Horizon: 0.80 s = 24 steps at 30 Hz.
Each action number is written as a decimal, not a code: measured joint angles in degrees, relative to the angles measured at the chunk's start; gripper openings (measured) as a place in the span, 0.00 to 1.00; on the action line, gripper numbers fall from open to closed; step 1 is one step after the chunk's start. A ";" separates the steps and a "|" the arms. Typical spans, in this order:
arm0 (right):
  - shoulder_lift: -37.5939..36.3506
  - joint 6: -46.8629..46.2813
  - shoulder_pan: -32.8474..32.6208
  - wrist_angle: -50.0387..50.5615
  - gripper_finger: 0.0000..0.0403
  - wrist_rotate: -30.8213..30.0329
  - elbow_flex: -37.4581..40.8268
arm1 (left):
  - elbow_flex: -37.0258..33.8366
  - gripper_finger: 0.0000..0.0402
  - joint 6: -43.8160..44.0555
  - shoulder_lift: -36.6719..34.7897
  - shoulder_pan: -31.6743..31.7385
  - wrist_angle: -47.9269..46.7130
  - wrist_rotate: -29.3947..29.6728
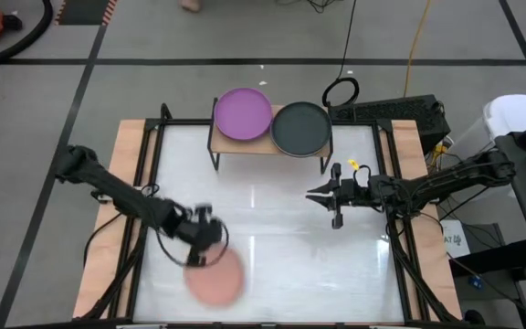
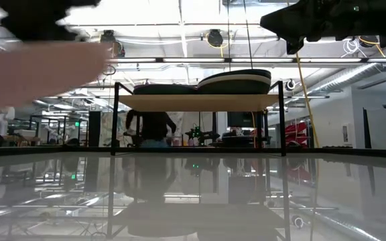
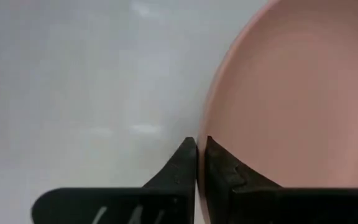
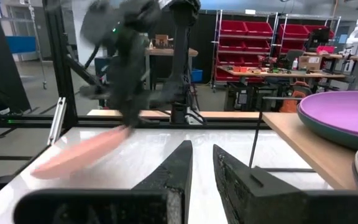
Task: Place and stack plates onto a shelf
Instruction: Stack the light orange plate on top of the purple plate on the shelf
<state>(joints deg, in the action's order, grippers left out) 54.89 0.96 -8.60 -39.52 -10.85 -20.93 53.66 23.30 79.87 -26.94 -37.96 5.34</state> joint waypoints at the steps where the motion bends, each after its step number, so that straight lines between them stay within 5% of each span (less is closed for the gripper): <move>1: 0.00 0.16 0.00 -0.25 0.12 -0.02 -0.02 | 1.80 0.02 -0.86 -1.59 1.48 -2.57 4.73; 6: -0.02 1.16 0.00 -1.22 0.12 -0.04 -0.02 | 8.51 0.02 -3.92 -10.23 9.87 -5.40 30.82; 10: 0.00 1.38 0.00 -1.82 0.12 -0.04 -0.02 | 12.45 0.02 -9.84 -15.22 21.80 -2.81 36.53; 12: 0.00 1.65 0.00 -2.09 0.12 -0.04 -0.02 | 14.21 0.02 -12.83 -16.22 29.05 0.42 32.49; 19: 0.00 3.30 0.02 -2.34 0.12 -1.08 -0.02 | 20.19 0.02 -15.66 -12.15 53.97 8.94 4.42; 24: 0.00 3.33 0.73 -2.23 0.12 -2.15 -0.02 | 23.47 0.02 -15.68 -4.51 64.34 8.09 -4.09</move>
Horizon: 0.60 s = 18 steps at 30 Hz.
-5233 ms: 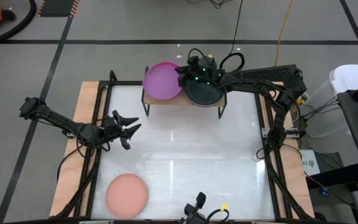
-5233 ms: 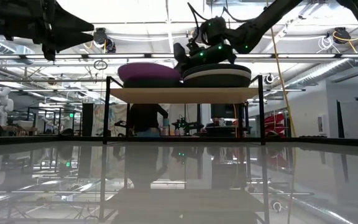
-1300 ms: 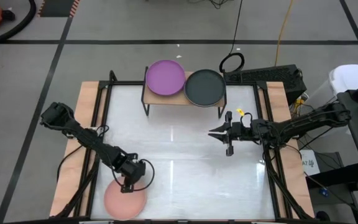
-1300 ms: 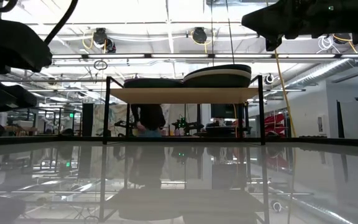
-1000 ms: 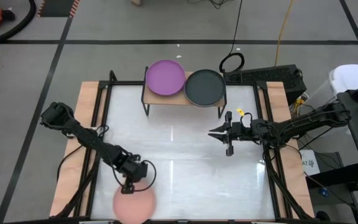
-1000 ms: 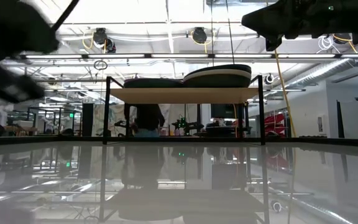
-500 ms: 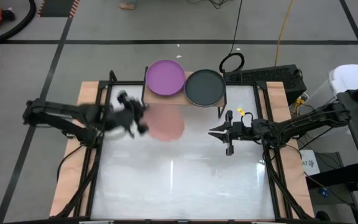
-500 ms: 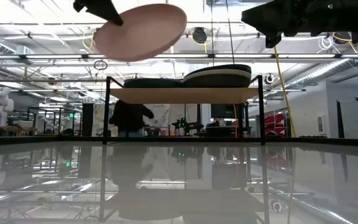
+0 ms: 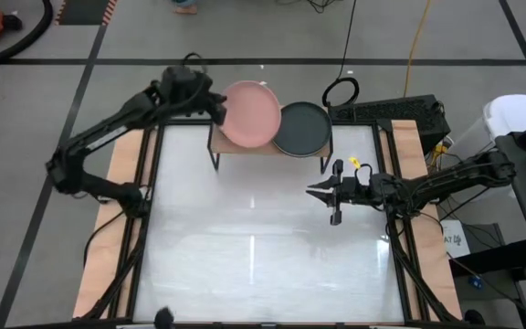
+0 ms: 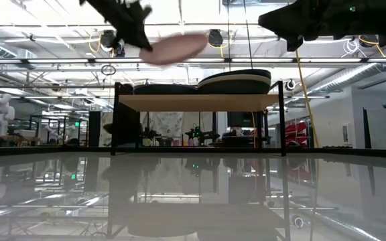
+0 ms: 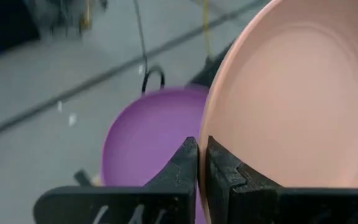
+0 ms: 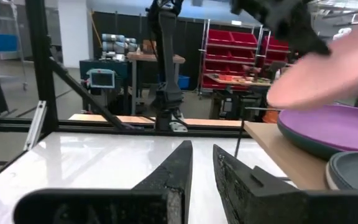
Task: Place and stack plates onto a shelf
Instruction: Stack the light orange plate on top of the purple plate on the shelf
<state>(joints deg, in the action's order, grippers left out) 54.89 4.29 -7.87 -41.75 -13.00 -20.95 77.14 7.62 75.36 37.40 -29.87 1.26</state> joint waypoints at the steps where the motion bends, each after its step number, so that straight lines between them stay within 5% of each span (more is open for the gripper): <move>1: -0.02 -0.04 0.10 0.16 0.12 -0.02 0.00 | 0.14 0.02 0.00 1.51 1.60 -0.55 -1.49; 11: 0.00 -1.43 0.01 1.26 0.12 0.05 0.00 | 0.34 0.04 2.51 10.67 9.20 -0.03 -4.70; 18: 0.00 -3.37 0.01 1.78 0.12 0.23 0.00 | 0.34 0.22 -1.17 11.43 8.67 0.04 -4.60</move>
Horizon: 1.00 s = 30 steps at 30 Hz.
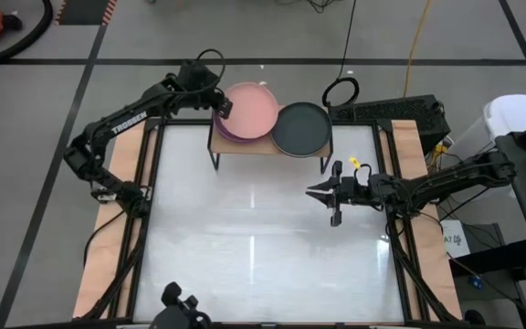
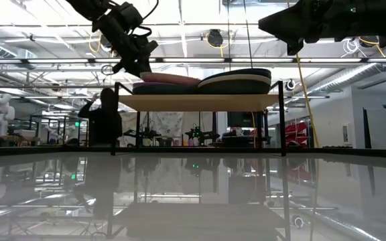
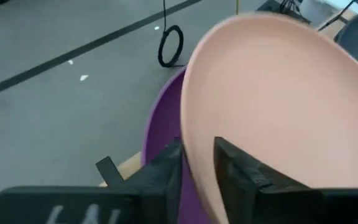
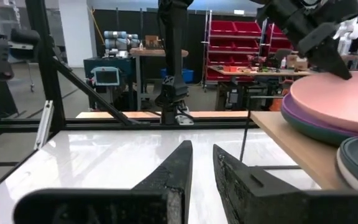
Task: Place and stack plates onto a shelf
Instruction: Stack the light orange plate on top of the purple plate on the shelf, then return to Home Position
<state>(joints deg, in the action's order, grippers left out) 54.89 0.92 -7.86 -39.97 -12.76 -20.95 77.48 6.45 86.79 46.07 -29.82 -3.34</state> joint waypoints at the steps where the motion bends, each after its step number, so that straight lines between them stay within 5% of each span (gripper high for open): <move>1: 0.00 -0.29 0.00 0.08 0.12 0.38 0.00 | 0.00 0.25 -0.17 -0.10 -0.11 -0.01 0.31; 9: 0.00 -0.94 -0.02 2.40 0.12 0.84 0.00 | 0.00 0.41 -2.98 -4.88 -0.18 -0.53 0.76; 18: -5.48 -0.65 -0.11 12.09 0.12 0.84 0.00 | -1.32 0.42 -8.12 -20.31 -3.33 -6.12 0.35; 23: -17.30 -2.27 -0.11 24.23 0.12 0.73 0.00 | -9.91 0.31 -10.67 -34.34 -10.03 -3.16 0.19; 30: -29.44 -3.38 -0.11 39.30 0.12 0.68 0.01 | -31.84 0.21 -5.79 -55.95 -19.48 9.82 -2.70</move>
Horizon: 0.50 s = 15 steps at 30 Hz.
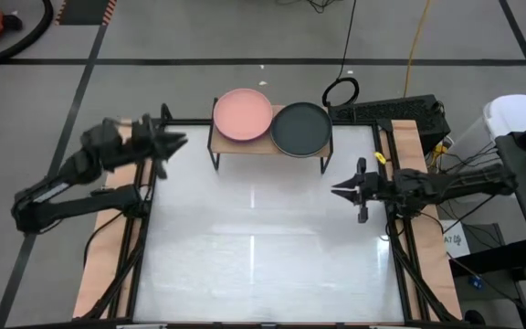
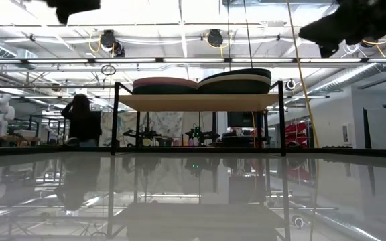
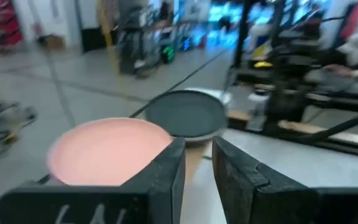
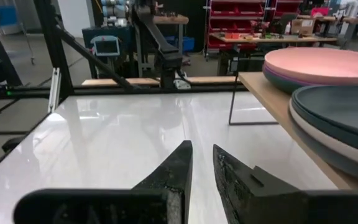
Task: Place and stack plates onto a shelf
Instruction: Return to Home Position
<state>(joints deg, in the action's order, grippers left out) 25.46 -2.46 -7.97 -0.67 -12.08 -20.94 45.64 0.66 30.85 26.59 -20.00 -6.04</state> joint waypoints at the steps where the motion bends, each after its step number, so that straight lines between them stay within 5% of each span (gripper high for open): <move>1: -1.04 0.05 0.00 0.67 0.12 -0.02 0.30 | -3.51 0.21 0.60 -3.02 -1.29 1.94 0.00; 8: -6.32 2.68 0.00 -5.33 0.12 0.04 8.44 | -25.53 0.20 3.25 -19.62 -6.91 14.53 -0.13; 15: -10.45 3.70 0.00 -8.53 0.12 0.11 14.43 | -38.53 0.20 5.87 -27.01 -9.43 20.58 -0.10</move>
<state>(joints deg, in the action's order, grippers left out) 15.01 1.24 -7.97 -9.20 -11.97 -6.51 7.11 6.52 3.84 17.17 0.58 -6.14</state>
